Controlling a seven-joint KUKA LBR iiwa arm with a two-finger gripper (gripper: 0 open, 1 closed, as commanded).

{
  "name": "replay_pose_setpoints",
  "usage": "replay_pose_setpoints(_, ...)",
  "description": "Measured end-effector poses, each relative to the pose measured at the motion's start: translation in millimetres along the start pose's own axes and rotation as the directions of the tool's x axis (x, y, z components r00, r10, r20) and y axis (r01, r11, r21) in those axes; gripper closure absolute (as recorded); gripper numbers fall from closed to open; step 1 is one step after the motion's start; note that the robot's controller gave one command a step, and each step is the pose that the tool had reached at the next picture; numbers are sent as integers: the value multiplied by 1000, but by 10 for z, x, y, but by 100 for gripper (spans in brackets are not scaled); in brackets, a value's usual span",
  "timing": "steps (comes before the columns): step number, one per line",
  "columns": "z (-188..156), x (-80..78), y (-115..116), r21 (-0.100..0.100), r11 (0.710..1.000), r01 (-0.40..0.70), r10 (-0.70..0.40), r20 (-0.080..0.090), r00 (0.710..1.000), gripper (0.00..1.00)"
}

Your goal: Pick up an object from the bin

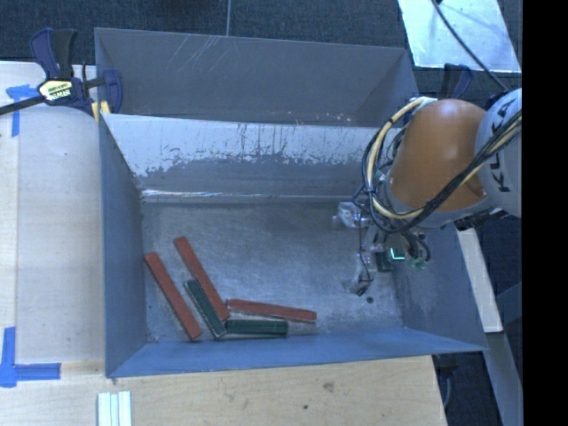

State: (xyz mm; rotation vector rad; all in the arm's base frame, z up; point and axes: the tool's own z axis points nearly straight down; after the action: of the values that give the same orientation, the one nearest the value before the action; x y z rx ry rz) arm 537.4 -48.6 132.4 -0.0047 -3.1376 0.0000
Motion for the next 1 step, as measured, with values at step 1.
replay_pose_setpoints(1, 566, 410, 817, -4, 998, 69, -69, -1, 998, 0)
